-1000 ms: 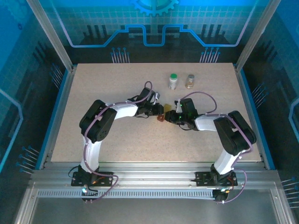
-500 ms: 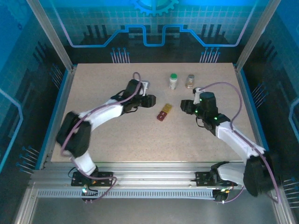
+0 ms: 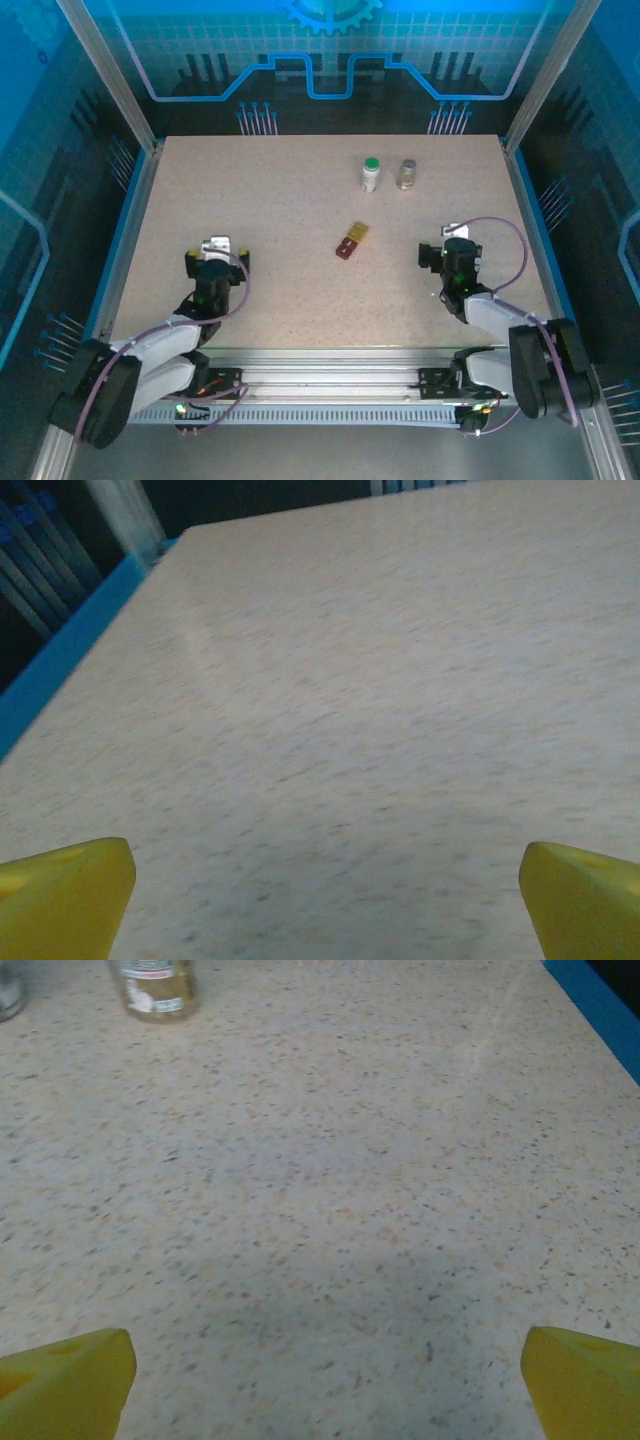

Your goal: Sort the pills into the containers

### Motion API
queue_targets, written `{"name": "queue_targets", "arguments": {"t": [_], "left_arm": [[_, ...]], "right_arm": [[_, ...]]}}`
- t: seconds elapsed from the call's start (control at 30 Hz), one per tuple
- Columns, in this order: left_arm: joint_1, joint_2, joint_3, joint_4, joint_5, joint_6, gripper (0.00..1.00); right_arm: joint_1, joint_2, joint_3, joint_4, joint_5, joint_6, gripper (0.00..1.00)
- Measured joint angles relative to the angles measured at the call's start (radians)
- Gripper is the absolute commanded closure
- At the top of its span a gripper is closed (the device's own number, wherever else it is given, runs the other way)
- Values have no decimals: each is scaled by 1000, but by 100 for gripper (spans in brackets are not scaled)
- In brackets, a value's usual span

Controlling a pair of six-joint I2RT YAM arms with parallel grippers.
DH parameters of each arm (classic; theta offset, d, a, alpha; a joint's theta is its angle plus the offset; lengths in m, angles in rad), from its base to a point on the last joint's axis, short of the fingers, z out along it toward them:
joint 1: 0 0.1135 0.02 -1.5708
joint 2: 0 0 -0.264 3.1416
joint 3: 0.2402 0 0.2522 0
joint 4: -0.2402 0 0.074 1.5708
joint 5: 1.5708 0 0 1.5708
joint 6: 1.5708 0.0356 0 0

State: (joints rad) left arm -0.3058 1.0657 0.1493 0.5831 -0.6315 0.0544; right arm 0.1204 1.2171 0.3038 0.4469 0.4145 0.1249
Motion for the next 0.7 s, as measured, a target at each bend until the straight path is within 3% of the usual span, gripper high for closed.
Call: {"name": "queue_targets", "arguments": {"t": [0.17, 0.27, 0.43, 0.5, 0.7], "left_arm": [[112, 93, 47, 99, 76, -5, 1], [157, 190, 64, 218, 132, -3, 1], [198, 422, 68, 474, 265, -2, 1], [209, 522, 69, 536, 293, -8, 1], [274, 508, 195, 414, 338, -56, 1]], "right_arm": [[-62, 145, 37, 194, -36, 3, 0], [-68, 202, 31, 286, -82, -13, 0], [-61, 326, -75, 607, -168, -53, 0], [-64, 335, -108, 631, -180, -55, 0], [-61, 331, 64, 499, -267, -91, 0]]}}
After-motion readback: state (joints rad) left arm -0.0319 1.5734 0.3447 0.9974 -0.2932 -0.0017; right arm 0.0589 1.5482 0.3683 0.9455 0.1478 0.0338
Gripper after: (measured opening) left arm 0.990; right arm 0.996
